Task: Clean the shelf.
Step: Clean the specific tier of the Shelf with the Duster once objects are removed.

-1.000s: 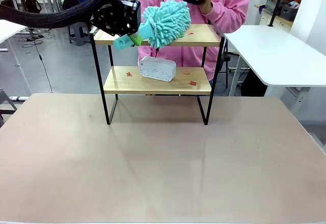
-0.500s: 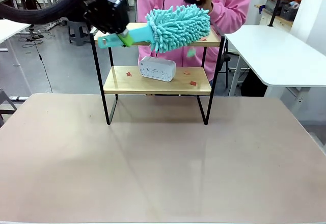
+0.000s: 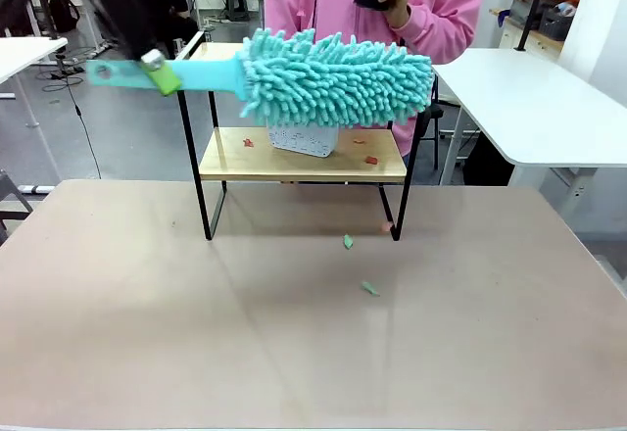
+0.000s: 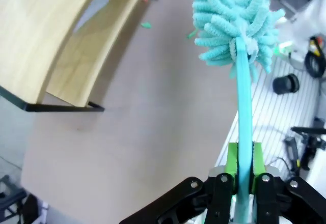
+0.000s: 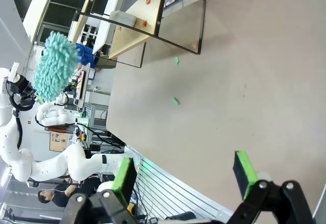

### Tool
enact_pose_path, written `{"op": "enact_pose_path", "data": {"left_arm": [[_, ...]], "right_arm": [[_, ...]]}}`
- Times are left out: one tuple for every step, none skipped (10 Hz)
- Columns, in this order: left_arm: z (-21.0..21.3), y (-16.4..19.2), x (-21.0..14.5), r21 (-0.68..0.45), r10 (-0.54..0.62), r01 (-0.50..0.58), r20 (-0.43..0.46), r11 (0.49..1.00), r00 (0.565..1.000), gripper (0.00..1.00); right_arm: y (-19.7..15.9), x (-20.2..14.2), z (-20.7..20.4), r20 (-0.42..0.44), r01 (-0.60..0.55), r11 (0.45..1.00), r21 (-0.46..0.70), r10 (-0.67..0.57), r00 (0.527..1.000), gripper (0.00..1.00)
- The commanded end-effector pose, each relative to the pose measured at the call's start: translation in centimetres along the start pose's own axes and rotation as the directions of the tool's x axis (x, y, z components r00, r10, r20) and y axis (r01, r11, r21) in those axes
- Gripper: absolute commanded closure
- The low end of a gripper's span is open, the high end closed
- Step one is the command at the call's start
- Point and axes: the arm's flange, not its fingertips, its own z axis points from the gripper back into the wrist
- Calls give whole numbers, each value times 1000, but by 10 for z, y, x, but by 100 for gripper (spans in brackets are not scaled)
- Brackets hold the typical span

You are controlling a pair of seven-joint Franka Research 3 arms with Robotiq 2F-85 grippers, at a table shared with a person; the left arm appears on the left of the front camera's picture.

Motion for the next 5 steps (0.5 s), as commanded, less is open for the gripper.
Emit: {"op": "enact_pose_path", "data": {"left_arm": [[16, 0, -2, -12, 9, -8, 40, 1000, 999, 87], [18, -1, -6, -24, 14, -12, 53, 1000, 999, 87], [21, -3, -11, -18, 24, -23, 72, 1000, 997, 87], [26, -2, -18, -24, 47, -45, 94, 999, 994, 87], [37, -1, -30, -55, 82, -76, 130, 996, 988, 87]], "right_arm": [[0, 1, -1, 16, -25, 1000, 18, 25, 1000, 0], [0, 1, -1, 16, -25, 1000, 18, 25, 1000, 0], [0, 1, -1, 16, -25, 1000, 18, 25, 1000, 0], [0, 1, -1, 16, -25, 1000, 18, 25, 1000, 0], [0, 1, -1, 16, -25, 1000, 18, 25, 1000, 0]]}}
